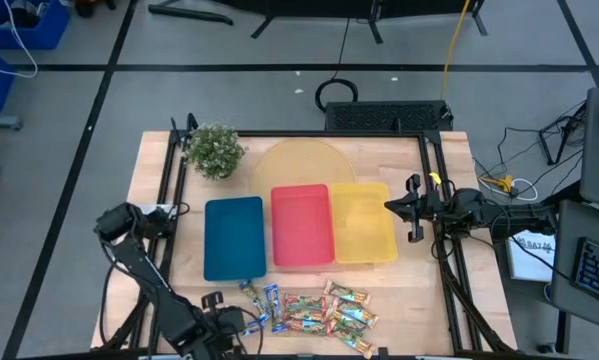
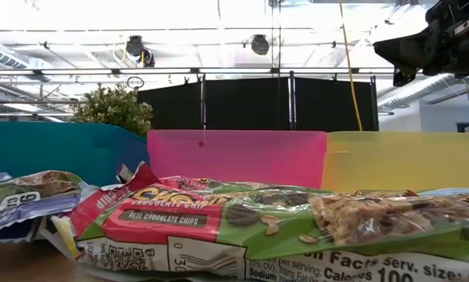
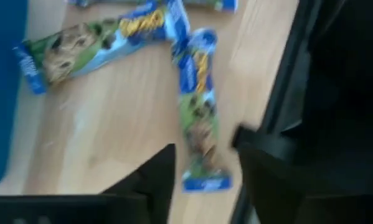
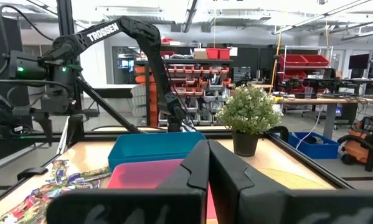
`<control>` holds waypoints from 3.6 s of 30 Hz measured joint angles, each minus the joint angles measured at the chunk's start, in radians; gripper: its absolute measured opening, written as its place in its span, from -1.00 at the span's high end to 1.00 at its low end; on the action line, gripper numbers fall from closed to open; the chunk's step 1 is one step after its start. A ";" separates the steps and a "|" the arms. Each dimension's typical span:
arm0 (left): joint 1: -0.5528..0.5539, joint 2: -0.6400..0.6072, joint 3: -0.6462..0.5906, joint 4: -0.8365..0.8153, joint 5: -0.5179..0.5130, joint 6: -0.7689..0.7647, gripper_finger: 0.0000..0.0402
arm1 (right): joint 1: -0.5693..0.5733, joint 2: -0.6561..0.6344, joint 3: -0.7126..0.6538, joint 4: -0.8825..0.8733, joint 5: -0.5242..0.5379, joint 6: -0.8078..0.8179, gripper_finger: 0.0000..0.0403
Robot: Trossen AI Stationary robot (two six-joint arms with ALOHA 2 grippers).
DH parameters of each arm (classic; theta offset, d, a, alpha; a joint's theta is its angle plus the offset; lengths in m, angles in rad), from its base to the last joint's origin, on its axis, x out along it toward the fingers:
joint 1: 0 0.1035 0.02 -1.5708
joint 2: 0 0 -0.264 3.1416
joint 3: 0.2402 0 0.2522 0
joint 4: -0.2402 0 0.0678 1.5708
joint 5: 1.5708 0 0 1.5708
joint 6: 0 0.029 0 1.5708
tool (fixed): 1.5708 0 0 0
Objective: Pick and place Granola Bars by type
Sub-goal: Put the blue granola bar into the blue bin
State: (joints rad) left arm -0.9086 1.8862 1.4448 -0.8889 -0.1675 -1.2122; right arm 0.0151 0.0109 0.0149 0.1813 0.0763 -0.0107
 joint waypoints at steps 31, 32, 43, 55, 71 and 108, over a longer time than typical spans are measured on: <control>0.021 0.104 -0.062 0.099 0.090 -0.142 -0.46 | 0.000 0.002 0.000 -0.009 0.000 -0.027 1.00; 0.022 0.115 -0.063 0.098 0.093 -0.132 -0.48 | 0.000 0.002 0.000 -0.011 0.000 -0.027 1.00; 0.022 0.182 -0.057 0.101 0.107 -0.040 -0.49 | 0.000 0.002 0.000 -0.021 0.000 -0.020 1.00; 0.024 0.175 -0.061 0.094 0.107 0.047 0.31 | 0.000 0.002 0.000 -0.035 0.000 -0.008 1.00; 0.023 0.004 -0.063 0.084 0.031 0.112 0.69 | 0.000 0.002 0.000 -0.037 0.000 -0.008 1.00; 0.625 -0.347 -0.477 -0.252 -0.037 0.790 0.82 | 0.000 0.003 0.000 -0.037 0.000 -0.027 1.00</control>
State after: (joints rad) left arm -0.2841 1.5391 0.9678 -1.1405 -0.2046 -0.4220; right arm 0.0151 0.0135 0.0147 0.1441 0.0765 -0.0380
